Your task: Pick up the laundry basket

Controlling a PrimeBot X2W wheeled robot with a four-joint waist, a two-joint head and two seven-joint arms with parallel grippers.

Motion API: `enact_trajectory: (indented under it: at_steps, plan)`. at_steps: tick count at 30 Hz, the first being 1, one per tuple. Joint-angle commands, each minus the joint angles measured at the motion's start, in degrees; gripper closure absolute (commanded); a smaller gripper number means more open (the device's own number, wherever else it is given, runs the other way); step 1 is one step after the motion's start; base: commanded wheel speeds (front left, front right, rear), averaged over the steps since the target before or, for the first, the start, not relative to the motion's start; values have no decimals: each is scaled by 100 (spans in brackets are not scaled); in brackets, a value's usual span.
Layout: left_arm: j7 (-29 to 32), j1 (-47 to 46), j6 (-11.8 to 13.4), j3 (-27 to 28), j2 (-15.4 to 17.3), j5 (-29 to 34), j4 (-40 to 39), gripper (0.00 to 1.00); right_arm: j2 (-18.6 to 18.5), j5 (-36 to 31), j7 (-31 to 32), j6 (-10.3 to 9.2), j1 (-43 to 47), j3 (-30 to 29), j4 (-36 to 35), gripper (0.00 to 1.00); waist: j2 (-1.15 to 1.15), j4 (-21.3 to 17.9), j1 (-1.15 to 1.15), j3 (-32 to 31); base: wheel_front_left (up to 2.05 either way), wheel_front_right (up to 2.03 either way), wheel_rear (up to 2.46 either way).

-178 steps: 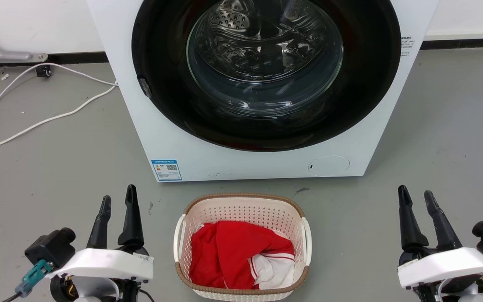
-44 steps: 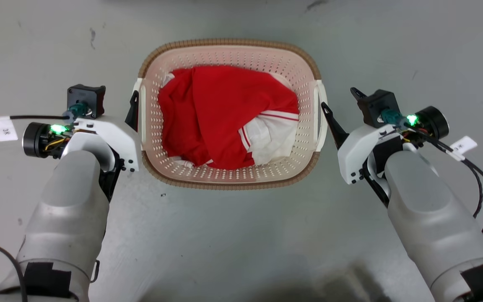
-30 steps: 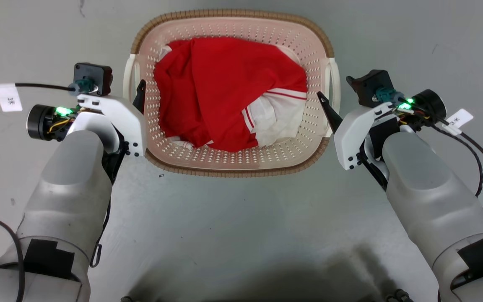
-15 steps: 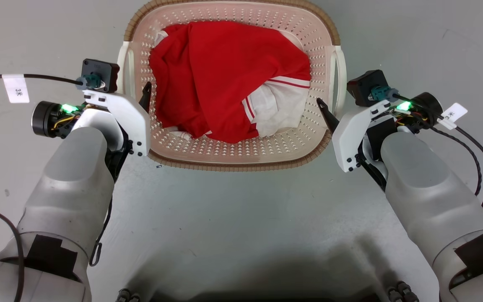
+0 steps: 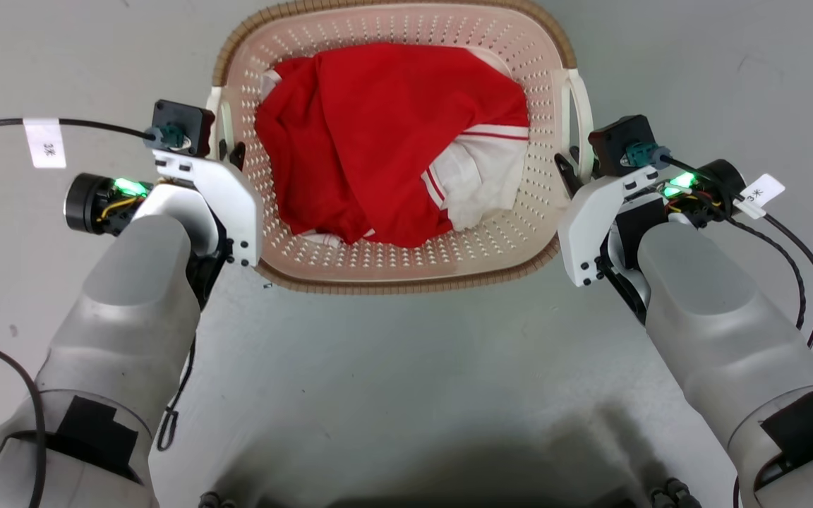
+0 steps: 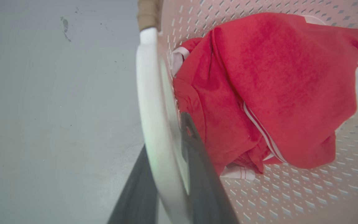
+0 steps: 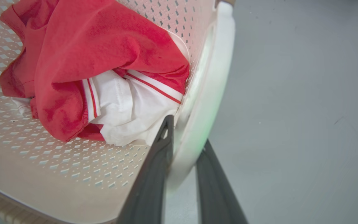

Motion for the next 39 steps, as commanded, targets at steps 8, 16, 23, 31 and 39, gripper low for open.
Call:
enact_trajectory:
  at_steps: [8,16,23,31,39]
  plan:
    - [256,288,-9,-446,10,-419,-56,100,-5,390,301,15,252,428,-58,100,0,-34,0,-632,0,0,0]
    - [613,659,-14,-875,27,-886,-173,100,5,829,624,15,537,827,-131,100,0,-89,0,-1386,0,0,0]
    - [945,1013,-15,-1256,85,-1300,-302,100,8,1211,905,15,803,1160,-155,100,0,-125,0,-2034,0,0,0]
    - [1293,1360,-28,-1648,144,-1742,-411,100,9,1636,1342,15,1161,1566,-153,100,0,-169,0,-2747,0,0,0]
    - [1614,1671,-31,-1964,167,-2131,-519,100,-22,2007,1648,15,1459,1922,-221,100,0,-202,0,-3302,0,0,0]
